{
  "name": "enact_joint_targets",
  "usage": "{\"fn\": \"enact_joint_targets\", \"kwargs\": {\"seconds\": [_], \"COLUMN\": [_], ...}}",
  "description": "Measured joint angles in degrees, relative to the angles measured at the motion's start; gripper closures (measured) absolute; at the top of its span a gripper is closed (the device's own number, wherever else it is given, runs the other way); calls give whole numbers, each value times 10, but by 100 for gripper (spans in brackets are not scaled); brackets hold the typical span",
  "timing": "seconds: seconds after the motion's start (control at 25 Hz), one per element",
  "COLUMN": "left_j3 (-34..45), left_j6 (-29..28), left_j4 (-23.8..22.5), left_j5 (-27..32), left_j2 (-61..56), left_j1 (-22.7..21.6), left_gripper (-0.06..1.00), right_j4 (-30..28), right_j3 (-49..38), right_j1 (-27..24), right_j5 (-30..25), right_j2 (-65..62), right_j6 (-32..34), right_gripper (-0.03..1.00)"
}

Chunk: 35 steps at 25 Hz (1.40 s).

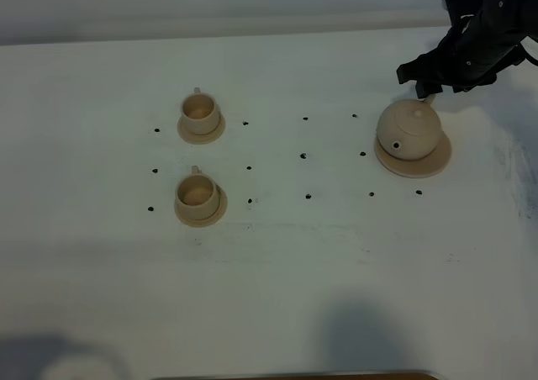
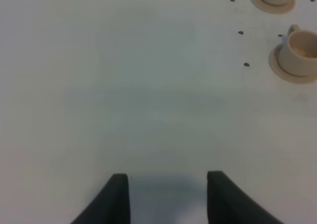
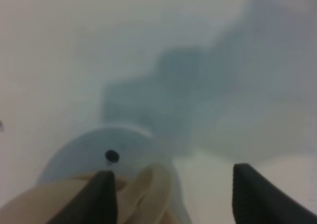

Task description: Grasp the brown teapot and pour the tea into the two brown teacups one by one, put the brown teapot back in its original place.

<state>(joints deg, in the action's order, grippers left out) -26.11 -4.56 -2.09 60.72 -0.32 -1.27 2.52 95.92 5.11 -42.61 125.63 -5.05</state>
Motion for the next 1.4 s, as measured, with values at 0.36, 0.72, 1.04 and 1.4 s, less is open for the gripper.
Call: {"fn": "enact_joint_targets", "kwargs": {"seconds": [0.36,0.72,1.04,1.4], "left_j3": [0,0,0,0], "left_j6": [0,0,0,0], "left_j4": [0,0,0,0], "left_j5": [0,0,0,0], "left_j2": [0,0,0,0], "left_j1": [0,0,0,0], "left_gripper": [51,51,51,51], "right_j4": [-5,-11,-14,-13], "right_j3": [0,1,2,4], "right_j1": [0,0,-5,-6], "right_j5": [-12,-25,-48,-61], "right_j2": [0,0,0,0], "right_j6": [2,2,3,3], "right_gripper": [47,48,48,48]}}
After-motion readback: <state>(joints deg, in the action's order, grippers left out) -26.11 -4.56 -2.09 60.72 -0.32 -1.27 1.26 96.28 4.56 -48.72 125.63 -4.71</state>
